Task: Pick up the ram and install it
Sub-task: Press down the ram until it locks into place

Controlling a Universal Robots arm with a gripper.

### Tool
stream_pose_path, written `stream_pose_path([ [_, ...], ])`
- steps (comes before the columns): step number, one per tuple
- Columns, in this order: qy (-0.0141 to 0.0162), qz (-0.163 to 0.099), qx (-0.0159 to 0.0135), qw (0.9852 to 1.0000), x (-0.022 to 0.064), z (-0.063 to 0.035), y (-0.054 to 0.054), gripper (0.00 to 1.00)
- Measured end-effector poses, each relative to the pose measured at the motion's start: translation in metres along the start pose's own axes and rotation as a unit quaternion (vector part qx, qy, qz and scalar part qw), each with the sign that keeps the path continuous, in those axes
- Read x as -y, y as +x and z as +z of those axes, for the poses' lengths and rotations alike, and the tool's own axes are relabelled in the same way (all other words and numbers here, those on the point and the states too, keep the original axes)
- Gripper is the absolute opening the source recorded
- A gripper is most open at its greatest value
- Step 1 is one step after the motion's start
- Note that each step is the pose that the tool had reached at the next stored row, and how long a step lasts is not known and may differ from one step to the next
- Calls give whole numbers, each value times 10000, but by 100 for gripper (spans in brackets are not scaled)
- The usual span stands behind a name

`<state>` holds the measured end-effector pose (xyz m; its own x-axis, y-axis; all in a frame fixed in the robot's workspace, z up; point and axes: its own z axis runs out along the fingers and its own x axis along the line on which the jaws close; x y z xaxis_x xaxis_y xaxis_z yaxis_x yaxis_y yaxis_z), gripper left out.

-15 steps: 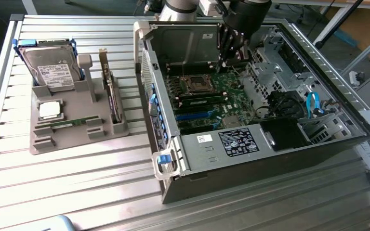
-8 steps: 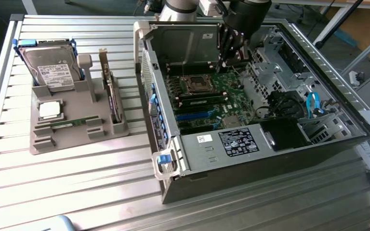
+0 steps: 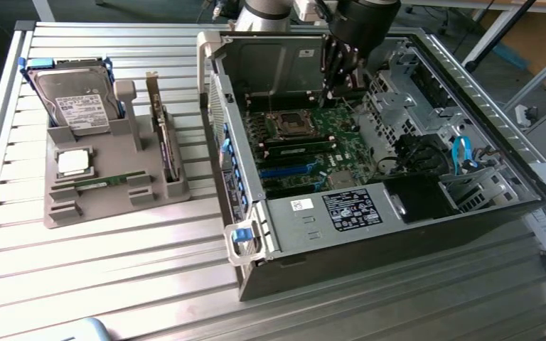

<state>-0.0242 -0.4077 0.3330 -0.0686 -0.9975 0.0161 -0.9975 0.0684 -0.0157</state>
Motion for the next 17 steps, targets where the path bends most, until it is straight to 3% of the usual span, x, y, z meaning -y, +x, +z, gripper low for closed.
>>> stream_pose_path([
  [4, -5, 290, -4, 9996, 0, 0, 0, 11],
  [8, -9, 589, -9, 9983, 0, 0, 0, 11],
  [12, -14, 877, -14, 9961, 0, 0, 0, 11],
  [17, -20, 1225, -19, 9925, 0, 0, 0, 11],
])
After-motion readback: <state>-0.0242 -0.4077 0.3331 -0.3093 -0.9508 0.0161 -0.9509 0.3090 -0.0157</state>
